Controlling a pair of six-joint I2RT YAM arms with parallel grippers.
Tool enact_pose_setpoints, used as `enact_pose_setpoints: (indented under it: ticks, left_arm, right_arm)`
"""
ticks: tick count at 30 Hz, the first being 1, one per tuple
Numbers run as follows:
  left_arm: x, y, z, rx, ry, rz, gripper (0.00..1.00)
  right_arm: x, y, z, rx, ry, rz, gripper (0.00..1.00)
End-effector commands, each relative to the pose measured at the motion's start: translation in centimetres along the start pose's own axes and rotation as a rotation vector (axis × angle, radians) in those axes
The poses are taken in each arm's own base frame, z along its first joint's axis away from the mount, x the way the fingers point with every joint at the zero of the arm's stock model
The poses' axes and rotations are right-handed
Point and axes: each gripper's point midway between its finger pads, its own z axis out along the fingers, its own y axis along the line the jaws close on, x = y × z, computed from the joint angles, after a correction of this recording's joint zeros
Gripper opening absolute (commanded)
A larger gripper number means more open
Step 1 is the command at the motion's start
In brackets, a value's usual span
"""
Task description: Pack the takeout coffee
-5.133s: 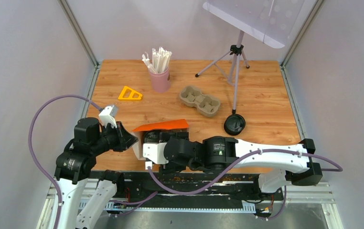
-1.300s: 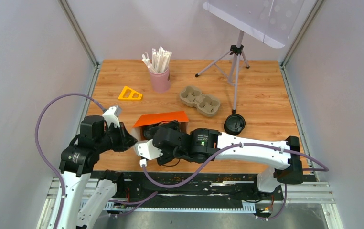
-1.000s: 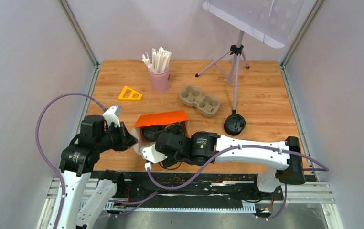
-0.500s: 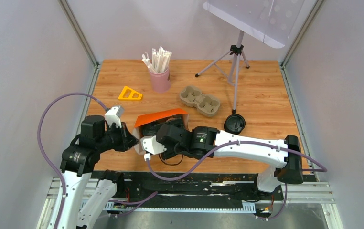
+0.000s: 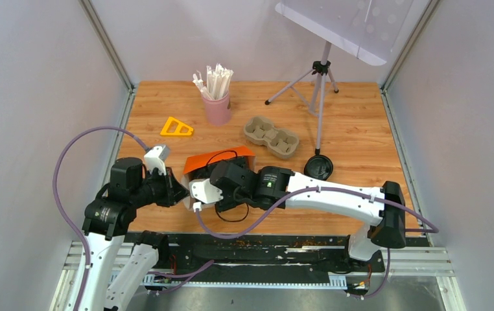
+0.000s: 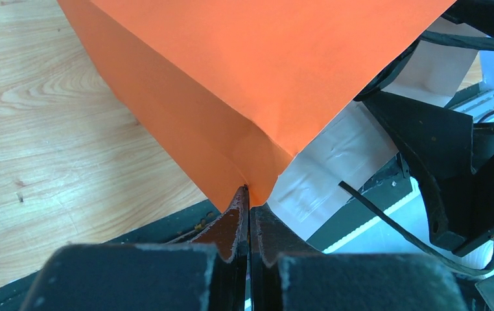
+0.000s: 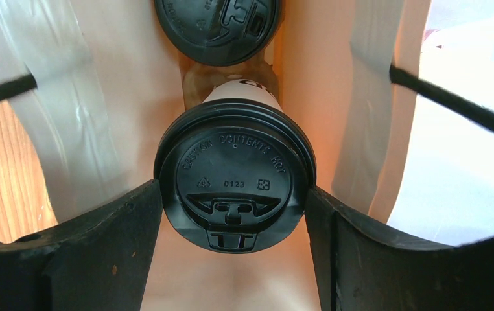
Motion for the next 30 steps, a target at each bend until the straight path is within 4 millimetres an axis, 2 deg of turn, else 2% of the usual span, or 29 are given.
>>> enact_pose_setpoints:
  ticks: [1, 15, 30]
  left_arm:
    - [-0.1, -0.1, 0.0, 0.017, -0.006, 0.041, 0.01]
    - [-0.1, -0.4, -0.3, 0.025, -0.002, 0.042, 0.01]
    - [0.3, -0.6, -0.1, 0.041, 0.007, 0.032, 0.01]
  right_arm:
    - [-2.1, -2.5, -0.2, 0.07, -0.076, 0.031, 0.69]
    - [0.8, -0.5, 2.5, 0.051, -0.031, 0.006, 0.69]
    - [1.7, 0.2, 4.1, 0.075, -0.021, 0.005, 0.69]
